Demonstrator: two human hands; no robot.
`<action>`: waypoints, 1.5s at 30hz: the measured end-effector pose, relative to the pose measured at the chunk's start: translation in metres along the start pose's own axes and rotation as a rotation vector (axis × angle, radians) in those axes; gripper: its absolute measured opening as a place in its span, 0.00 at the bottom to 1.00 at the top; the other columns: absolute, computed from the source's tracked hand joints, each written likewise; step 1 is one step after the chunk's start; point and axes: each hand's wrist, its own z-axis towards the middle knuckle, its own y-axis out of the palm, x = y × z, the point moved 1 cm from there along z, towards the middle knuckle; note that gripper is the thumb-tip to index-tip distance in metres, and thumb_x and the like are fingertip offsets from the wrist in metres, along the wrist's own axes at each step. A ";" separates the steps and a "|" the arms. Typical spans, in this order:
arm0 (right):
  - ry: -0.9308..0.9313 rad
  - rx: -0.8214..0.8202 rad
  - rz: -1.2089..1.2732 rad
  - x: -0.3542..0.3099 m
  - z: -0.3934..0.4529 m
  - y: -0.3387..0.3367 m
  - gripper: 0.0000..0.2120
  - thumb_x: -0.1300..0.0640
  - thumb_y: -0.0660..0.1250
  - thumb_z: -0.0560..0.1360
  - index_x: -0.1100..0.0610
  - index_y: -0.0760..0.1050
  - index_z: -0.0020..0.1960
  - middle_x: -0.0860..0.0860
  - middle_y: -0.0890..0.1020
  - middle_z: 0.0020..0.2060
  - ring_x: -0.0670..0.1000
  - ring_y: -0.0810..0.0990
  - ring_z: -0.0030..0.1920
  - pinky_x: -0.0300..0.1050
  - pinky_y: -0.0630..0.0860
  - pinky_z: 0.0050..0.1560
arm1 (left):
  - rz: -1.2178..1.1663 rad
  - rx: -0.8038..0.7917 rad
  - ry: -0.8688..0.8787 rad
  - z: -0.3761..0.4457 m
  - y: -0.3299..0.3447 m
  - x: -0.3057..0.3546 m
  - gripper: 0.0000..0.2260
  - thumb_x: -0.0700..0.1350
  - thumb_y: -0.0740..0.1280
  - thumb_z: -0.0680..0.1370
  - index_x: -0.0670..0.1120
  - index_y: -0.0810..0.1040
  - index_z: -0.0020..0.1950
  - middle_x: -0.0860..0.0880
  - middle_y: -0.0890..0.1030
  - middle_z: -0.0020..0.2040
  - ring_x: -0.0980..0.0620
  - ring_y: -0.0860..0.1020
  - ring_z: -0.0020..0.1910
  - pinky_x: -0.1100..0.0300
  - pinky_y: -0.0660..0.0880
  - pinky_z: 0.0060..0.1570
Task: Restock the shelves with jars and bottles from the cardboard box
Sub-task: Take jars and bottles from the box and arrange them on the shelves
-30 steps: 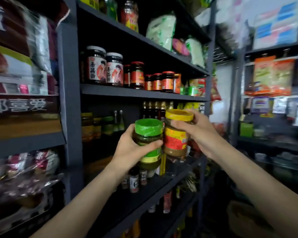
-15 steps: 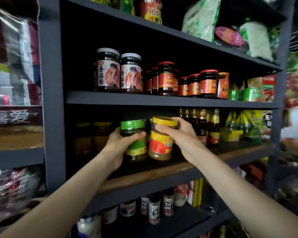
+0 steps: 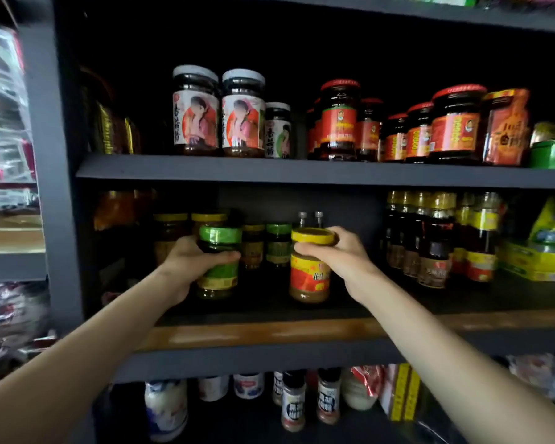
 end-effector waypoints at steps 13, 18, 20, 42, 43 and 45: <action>0.017 0.011 -0.138 0.035 0.032 -0.028 0.24 0.49 0.78 0.62 0.52 0.74 0.55 0.50 0.80 0.52 0.50 0.78 0.54 0.43 0.74 0.48 | 0.116 -0.134 -0.072 0.071 0.091 -0.016 0.24 0.39 0.76 0.67 0.44 0.73 0.62 0.44 0.78 0.60 0.47 0.76 0.59 0.55 0.72 0.56; 0.014 -0.047 -0.151 0.034 0.038 -0.032 0.22 0.50 0.77 0.64 0.51 0.74 0.55 0.50 0.80 0.52 0.50 0.78 0.54 0.43 0.75 0.50 | 0.226 -0.222 -0.136 0.086 0.105 -0.015 0.30 0.46 0.75 0.69 0.48 0.68 0.68 0.48 0.74 0.65 0.45 0.71 0.65 0.47 0.69 0.60; 0.009 -0.073 -0.171 0.032 0.039 -0.031 0.19 0.51 0.77 0.65 0.50 0.74 0.52 0.50 0.80 0.51 0.50 0.78 0.53 0.44 0.75 0.51 | 0.254 -0.221 -0.156 0.087 0.104 -0.015 0.28 0.46 0.74 0.70 0.48 0.69 0.67 0.48 0.74 0.65 0.45 0.71 0.65 0.47 0.71 0.59; -0.364 -0.246 -0.637 -0.020 0.061 0.063 0.13 0.44 0.69 0.72 0.53 0.75 0.48 0.49 0.72 0.48 0.50 0.73 0.51 0.43 0.70 0.48 | 0.812 -0.176 0.442 0.045 0.008 0.024 0.14 0.40 0.60 0.79 0.49 0.75 0.63 0.51 0.77 0.61 0.55 0.74 0.61 0.68 0.69 0.56; -0.376 -0.225 -0.603 -0.020 0.068 0.054 0.08 0.48 0.67 0.74 0.52 0.76 0.47 0.49 0.72 0.50 0.50 0.73 0.53 0.41 0.68 0.50 | 0.820 -0.224 0.423 0.045 0.008 0.025 0.14 0.41 0.60 0.80 0.50 0.75 0.64 0.51 0.77 0.61 0.56 0.74 0.61 0.68 0.68 0.55; -0.365 -0.164 -0.636 -0.010 0.083 0.040 0.06 0.56 0.65 0.77 0.52 0.78 0.53 0.51 0.73 0.57 0.52 0.72 0.61 0.39 0.66 0.56 | 0.814 -0.318 0.395 0.046 0.007 0.026 0.14 0.42 0.60 0.80 0.51 0.74 0.64 0.51 0.76 0.63 0.56 0.73 0.62 0.67 0.69 0.56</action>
